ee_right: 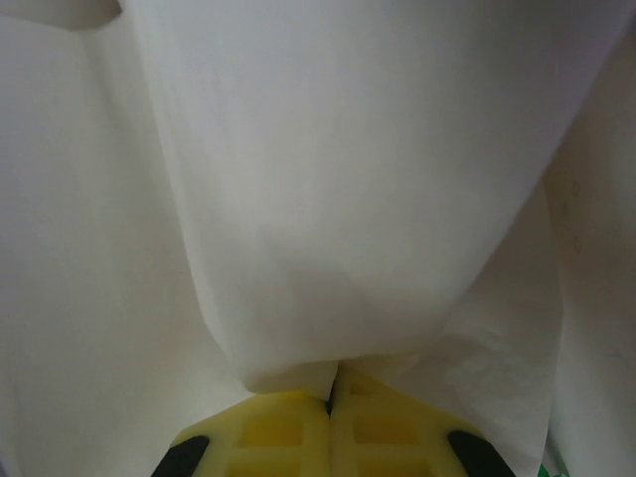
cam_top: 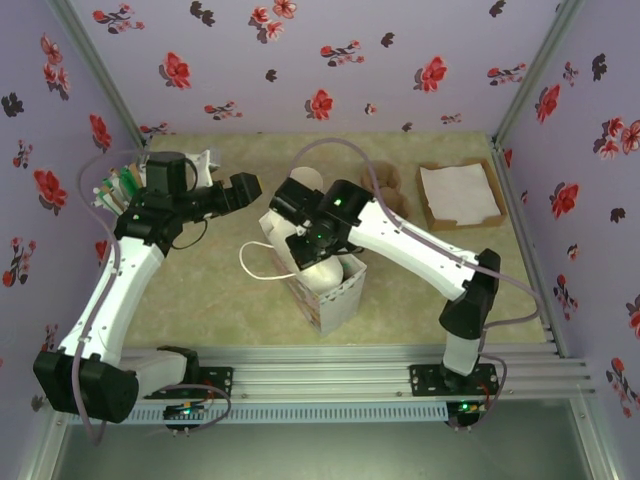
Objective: Pack the takeout coffee
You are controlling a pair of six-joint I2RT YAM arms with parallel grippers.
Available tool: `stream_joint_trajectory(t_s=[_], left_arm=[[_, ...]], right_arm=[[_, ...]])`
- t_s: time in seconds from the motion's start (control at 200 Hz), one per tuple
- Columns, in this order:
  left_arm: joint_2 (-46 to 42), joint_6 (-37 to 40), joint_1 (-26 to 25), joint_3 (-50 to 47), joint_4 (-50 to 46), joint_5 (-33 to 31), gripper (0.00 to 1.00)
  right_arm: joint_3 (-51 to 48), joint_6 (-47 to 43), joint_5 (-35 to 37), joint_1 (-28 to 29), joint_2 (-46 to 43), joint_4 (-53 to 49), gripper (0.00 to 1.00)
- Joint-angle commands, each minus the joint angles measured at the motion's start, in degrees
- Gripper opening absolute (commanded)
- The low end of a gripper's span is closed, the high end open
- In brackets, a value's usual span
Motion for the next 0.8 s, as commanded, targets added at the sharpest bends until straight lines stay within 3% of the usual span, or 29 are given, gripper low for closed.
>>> stream_joint_trajectory(t_s=[0.0, 0.425, 0.47, 0.795], left_arm=[[0.5, 0.9, 0.4, -0.1, 1.5, 1.2, 0.90], [0.9, 1.0, 0.4, -0.2, 1.9, 1.5, 0.90], [0.9, 1.0, 0.4, -0.1, 2.0, 1.5, 0.90], [0.9, 1.0, 0.4, -0.2, 1.9, 1.6, 0.90]], right_arm=[[1.2, -1.0, 3.5, 0.3, 0.8, -2.5, 0.00], [0.8, -1.6, 1.4, 0.4, 2.6, -2.2, 0.00], [1.5, -1.4, 1.9, 0.4, 2.1, -2.5, 0.08], [5.5, -0.7, 3.2, 0.5, -1.6, -3.0, 0.41]])
